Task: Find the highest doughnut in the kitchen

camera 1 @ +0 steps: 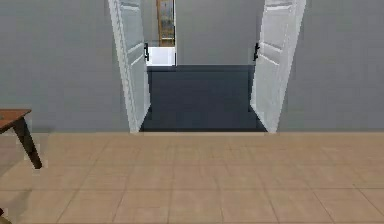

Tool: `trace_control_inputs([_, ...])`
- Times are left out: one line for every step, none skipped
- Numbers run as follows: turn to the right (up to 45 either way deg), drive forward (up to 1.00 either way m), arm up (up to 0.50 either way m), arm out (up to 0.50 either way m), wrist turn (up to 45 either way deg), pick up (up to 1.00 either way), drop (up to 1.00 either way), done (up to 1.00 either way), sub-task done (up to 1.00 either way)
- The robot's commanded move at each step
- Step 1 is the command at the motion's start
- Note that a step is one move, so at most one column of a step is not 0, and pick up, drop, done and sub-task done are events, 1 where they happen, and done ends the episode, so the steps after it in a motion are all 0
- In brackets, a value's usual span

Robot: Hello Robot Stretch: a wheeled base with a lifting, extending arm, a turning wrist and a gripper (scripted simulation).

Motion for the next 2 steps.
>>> trace_control_inputs([0.0, 1.00, 0.00, 0.00, 0.0, 0.00, 0.00, 0.00, 0.00])
trace_control_inputs([-3.0, 0.00, 0.00, 0.00, 0.0, 0.00, 0.00, 0.00, 0.00])
